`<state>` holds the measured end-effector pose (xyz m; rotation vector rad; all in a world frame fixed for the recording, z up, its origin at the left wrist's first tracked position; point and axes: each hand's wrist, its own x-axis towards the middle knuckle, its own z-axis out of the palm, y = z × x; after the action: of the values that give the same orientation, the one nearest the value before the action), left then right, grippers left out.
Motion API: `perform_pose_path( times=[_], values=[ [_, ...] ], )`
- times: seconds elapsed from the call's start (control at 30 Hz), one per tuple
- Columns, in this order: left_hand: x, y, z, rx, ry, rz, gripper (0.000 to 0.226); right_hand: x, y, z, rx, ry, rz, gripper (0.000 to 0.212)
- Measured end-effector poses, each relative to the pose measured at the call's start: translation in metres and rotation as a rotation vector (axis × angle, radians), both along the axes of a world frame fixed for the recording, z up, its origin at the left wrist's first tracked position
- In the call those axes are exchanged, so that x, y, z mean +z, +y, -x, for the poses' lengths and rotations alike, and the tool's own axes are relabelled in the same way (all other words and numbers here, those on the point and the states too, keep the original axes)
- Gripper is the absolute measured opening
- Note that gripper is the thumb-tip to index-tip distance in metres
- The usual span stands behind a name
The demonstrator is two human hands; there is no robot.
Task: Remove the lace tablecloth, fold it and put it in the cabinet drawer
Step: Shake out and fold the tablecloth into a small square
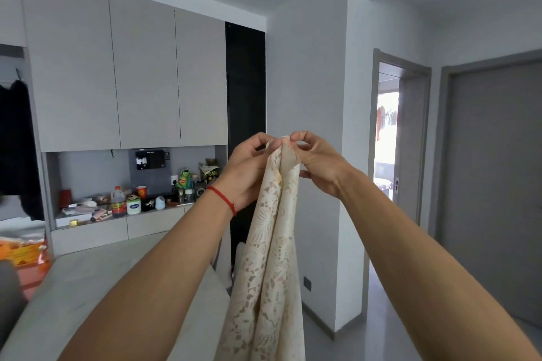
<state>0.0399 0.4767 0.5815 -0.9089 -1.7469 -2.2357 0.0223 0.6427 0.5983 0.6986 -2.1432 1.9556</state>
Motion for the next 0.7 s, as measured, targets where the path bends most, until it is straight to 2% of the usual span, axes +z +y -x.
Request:
perform_pose_path(
  times=[0.17,0.27,0.37,0.43,0.57,0.63,0.7],
  values=[
    [-0.002,-0.014,0.005,0.044,0.004,0.071,0.016,-0.011,-0.002,-0.011,-0.080,0.014,-0.117,0.035],
    [-0.001,-0.026,0.011,0.188,0.027,0.080,0.013,-0.019,-0.008,-0.025,-0.219,0.185,-0.091,0.032],
    [0.001,-0.040,0.011,0.282,0.066,0.075,0.014,-0.029,-0.009,-0.042,-0.334,0.442,-0.010,0.015],
    [0.002,-0.049,0.008,0.312,0.104,0.093,0.015,-0.038,-0.011,-0.052,-0.237,0.547,-0.051,0.004],
    [0.002,-0.060,0.004,0.392,0.180,0.157,0.014,-0.052,-0.027,-0.059,-0.116,0.537,-0.276,0.030],
    [-0.001,-0.066,0.004,0.438,0.204,0.190,0.016,-0.054,-0.035,-0.057,-0.087,0.489,-0.387,0.034],
    [-0.004,-0.075,0.002,0.453,0.207,0.197,0.019,-0.056,-0.037,-0.054,0.039,0.395,-0.434,0.032]
  ],
)
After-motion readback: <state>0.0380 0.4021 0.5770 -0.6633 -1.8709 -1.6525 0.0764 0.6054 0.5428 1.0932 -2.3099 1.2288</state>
